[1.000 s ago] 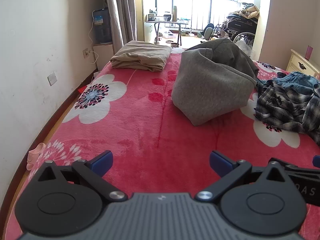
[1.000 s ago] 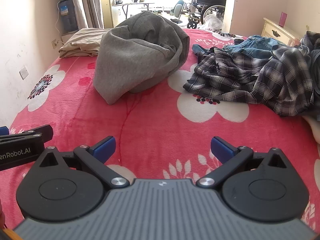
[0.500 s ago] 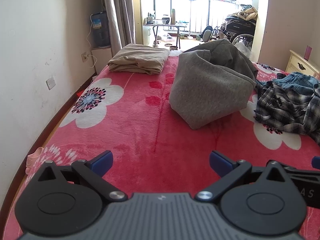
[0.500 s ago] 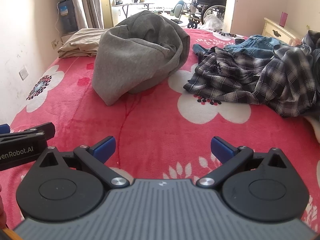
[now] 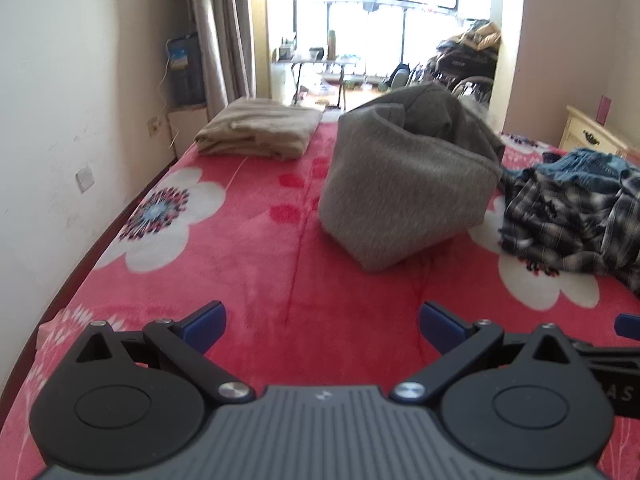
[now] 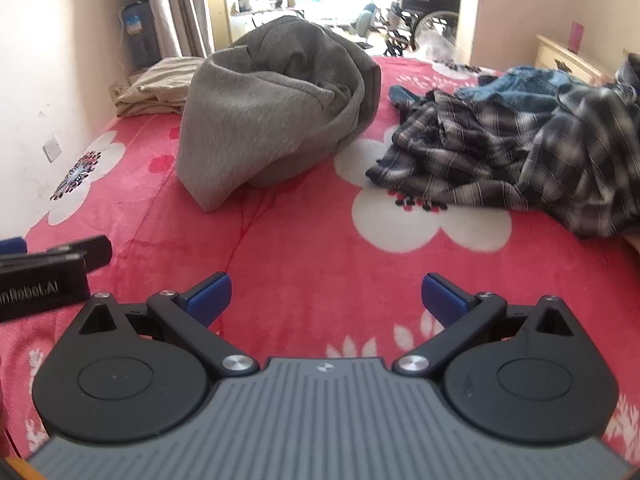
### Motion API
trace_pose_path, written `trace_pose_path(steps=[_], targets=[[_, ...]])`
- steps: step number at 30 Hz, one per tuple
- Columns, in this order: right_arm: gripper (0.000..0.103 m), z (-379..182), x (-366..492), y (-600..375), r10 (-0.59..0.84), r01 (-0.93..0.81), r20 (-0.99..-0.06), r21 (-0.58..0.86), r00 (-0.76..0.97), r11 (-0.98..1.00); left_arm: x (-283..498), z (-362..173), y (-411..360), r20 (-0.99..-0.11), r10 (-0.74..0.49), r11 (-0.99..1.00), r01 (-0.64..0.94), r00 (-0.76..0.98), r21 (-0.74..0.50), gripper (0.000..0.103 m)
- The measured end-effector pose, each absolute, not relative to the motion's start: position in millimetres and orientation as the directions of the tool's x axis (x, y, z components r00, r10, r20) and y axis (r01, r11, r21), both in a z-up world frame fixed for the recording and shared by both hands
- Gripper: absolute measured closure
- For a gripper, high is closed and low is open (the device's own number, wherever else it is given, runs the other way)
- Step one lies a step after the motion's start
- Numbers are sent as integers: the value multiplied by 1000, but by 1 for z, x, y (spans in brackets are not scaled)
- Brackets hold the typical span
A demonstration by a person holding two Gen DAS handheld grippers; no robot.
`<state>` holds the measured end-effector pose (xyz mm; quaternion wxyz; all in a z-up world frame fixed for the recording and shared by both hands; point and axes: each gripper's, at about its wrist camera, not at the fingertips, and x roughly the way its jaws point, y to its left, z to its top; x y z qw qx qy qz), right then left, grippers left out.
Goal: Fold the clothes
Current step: 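Reach both grippers into the grey hoodie and close on its fabric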
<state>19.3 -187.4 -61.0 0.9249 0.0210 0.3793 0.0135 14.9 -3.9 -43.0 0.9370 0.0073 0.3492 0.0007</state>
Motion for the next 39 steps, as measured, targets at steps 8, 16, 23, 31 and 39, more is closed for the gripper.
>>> trace_pose_path(steps=[8, 16, 23, 31, 39], targets=[[1, -76, 39, -217, 120, -126, -644, 37, 756, 991, 68, -27, -21, -526, -108, 989, 147, 843, 33, 0], [1, -63, 83, -254, 223, -182, -520, 129, 825, 975, 175, -23, -37, -485, -160, 987, 154, 860, -51, 0], [1, -38, 192, -266, 269, -267, -386, 58, 883, 962, 275, -65, -57, -665, -126, 991, 124, 736, -50, 1], [3, -72, 343, -262, 242, -212, -575, 120, 782, 970, 276, -96, -32, -680, -171, 980, 50, 713, -195, 35], [94, -88, 324, -259, 356, -290, -632, 211, 688, 934, 247, -74, -38, -668, -215, 976, 147, 712, -158, 73]])
